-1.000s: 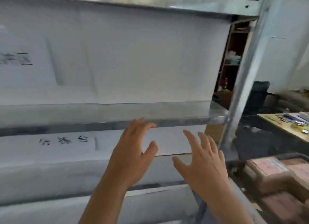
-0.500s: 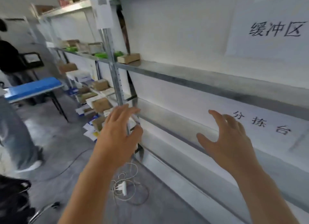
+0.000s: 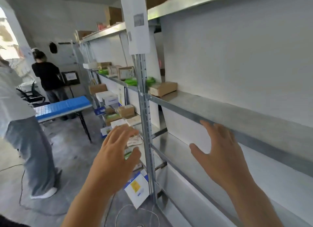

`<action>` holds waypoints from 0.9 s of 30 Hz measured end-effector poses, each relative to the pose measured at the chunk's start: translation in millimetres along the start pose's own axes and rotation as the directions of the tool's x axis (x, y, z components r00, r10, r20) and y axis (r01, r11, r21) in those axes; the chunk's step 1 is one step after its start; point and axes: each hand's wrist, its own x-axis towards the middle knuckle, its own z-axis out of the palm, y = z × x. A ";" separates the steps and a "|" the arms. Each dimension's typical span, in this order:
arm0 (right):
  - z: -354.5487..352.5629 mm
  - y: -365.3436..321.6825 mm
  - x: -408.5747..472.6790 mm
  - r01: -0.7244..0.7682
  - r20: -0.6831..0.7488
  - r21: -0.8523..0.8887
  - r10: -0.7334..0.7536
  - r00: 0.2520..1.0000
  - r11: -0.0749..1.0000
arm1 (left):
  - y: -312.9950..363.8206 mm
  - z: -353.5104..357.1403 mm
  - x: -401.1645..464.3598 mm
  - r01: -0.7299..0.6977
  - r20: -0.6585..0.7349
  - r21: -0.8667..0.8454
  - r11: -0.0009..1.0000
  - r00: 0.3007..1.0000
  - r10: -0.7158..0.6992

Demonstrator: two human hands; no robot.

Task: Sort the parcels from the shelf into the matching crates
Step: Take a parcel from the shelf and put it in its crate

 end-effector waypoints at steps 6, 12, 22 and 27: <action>32.7 -21.7 117.0 -0.008 -0.035 0.021 0.009 0.999 1.000 | -17.3 14.5 127.8 -0.020 0.028 -0.042 0.999 0.999 0.021; 88.9 -49.9 200.5 -0.074 -0.046 -0.107 0.069 0.997 0.991 | -61.4 35.5 252.6 -0.121 0.112 -0.105 0.987 0.985 0.133; 152.1 -100.6 326.9 -0.264 -0.146 -0.269 0.231 0.962 0.926 | -83.3 71.7 437.9 -0.404 0.205 -0.263 0.876 0.864 0.460; 166.1 -105.1 363.4 -0.296 -0.143 -0.243 0.268 0.953 0.924 | -80.8 93.1 473.9 -0.383 0.282 -0.334 0.861 0.831 0.479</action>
